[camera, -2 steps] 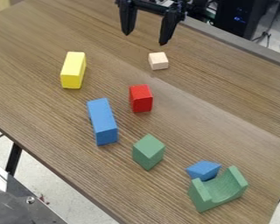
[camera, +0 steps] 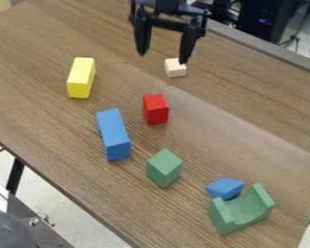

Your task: Move the red triangle to the left

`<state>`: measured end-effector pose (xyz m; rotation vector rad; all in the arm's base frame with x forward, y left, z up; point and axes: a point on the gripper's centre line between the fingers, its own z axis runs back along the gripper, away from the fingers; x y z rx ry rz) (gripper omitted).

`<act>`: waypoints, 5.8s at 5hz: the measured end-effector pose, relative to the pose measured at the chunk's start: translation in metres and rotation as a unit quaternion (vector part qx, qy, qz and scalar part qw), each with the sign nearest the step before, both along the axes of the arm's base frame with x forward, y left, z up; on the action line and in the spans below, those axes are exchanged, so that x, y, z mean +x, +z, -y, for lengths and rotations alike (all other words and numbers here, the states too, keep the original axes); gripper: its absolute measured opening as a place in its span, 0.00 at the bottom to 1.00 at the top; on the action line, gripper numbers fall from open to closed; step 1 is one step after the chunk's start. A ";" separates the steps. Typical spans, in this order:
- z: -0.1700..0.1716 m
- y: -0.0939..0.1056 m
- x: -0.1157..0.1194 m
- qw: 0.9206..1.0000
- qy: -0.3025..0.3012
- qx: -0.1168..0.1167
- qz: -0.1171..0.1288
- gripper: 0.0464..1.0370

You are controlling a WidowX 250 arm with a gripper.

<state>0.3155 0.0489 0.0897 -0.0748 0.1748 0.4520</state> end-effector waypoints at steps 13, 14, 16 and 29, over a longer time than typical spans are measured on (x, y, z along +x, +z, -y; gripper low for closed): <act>0.018 -0.042 -0.018 0.956 0.291 0.032 -0.016 0.96; 0.016 -0.050 -0.021 0.957 0.284 0.044 -0.028 0.94; 0.022 -0.060 -0.024 0.966 0.251 0.027 -0.061 0.55; -0.138 0.048 0.014 0.942 0.316 0.093 0.066 0.54</act>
